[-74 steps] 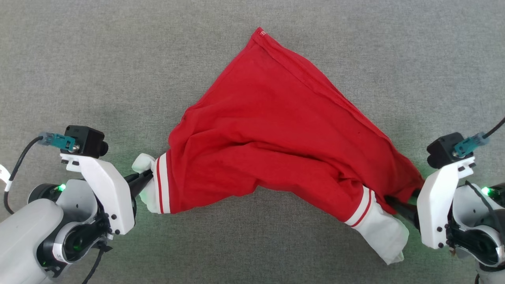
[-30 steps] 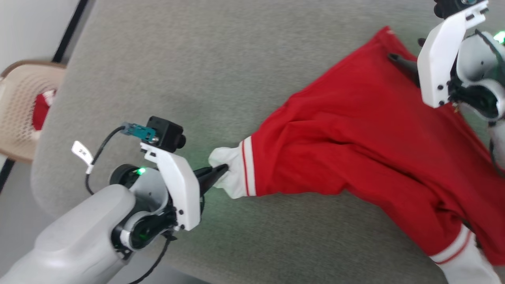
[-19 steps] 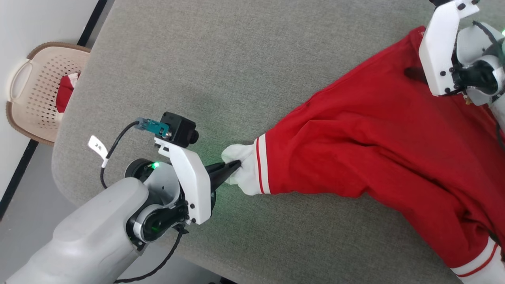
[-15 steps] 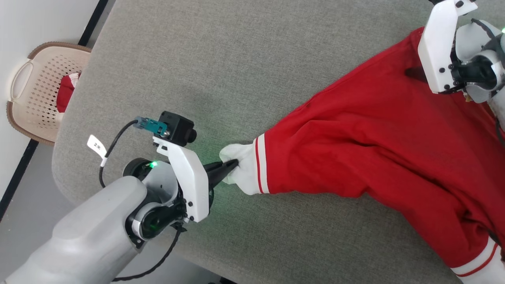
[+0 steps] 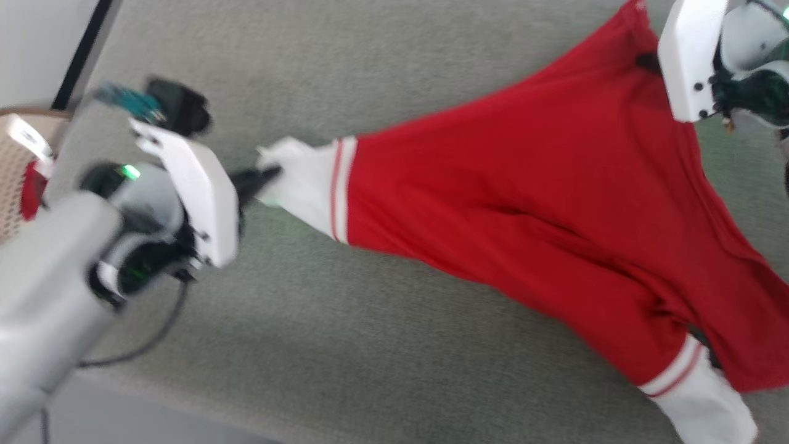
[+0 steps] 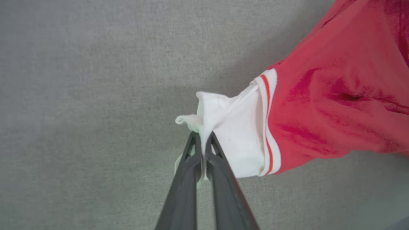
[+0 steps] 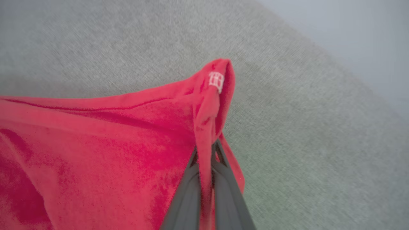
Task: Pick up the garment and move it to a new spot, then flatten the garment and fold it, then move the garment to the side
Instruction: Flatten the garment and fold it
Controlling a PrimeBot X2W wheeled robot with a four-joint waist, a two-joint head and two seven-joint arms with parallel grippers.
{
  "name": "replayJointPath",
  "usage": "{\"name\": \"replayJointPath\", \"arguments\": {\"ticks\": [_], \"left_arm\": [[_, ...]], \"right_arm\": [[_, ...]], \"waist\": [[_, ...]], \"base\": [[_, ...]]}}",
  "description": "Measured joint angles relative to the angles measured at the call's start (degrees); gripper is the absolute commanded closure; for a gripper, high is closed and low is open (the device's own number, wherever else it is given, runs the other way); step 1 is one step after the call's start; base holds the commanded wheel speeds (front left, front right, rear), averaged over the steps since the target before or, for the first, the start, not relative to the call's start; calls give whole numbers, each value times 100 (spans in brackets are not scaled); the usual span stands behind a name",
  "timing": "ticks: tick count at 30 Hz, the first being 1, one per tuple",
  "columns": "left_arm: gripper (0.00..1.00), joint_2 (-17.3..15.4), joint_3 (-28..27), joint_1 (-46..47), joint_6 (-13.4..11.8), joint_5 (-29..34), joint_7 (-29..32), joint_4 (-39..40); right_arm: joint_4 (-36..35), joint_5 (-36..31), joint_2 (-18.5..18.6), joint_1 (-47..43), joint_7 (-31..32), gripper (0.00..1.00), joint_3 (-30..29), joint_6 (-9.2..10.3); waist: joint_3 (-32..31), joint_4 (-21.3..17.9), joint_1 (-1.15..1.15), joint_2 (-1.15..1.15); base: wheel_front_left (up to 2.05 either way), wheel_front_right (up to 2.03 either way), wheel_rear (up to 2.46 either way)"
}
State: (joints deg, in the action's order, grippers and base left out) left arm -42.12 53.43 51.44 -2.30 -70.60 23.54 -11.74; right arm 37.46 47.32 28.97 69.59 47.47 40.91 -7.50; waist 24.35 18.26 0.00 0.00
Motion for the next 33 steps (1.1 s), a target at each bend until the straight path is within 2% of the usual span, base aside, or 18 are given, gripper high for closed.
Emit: {"name": "replayJointPath", "arguments": {"ticks": [7, 12, 17, 23, 28, 33], "left_arm": [[100, -494, -199, 875, -186, 123, 660, 153], [100, -639, -293, 1454, -225, 308, 982, 69], [100, -649, -323, 1978, -172, 472, 1173, -218], [100, -434, -350, 2539, -70, 619, 1337, -656], [100, -47, -388, 2950, -13, 676, 1310, -1221], [100, 435, -479, 3488, 86, 926, 705, -1983]], "right_arm": [[-504, 64, 281, 91, -385, 100, -297, -1], [-736, 34, 283, 160, -546, 100, -654, -3], [-950, -91, 200, 180, -549, 100, -977, -9], [-1084, -293, 80, 182, -410, 100, -1455, -10], [-949, -602, -179, 281, -337, 100, -1861, -9], [-361, -1205, -624, 635, -775, 100, -2271, -7]], "waist": [[-230, -519, 0, 0], [-424, -857, 0, 0], [-638, -1139, 0, 0], [-819, -1402, 0, 0], [-797, -1521, 0, 0], [-567, -1592, 0, 0]], "base": [[0, 0, 0], [0, 0, 0], [0, 0, 0], [0, 0, 0], [0, 0, 0], [0, 0, 0]]}}
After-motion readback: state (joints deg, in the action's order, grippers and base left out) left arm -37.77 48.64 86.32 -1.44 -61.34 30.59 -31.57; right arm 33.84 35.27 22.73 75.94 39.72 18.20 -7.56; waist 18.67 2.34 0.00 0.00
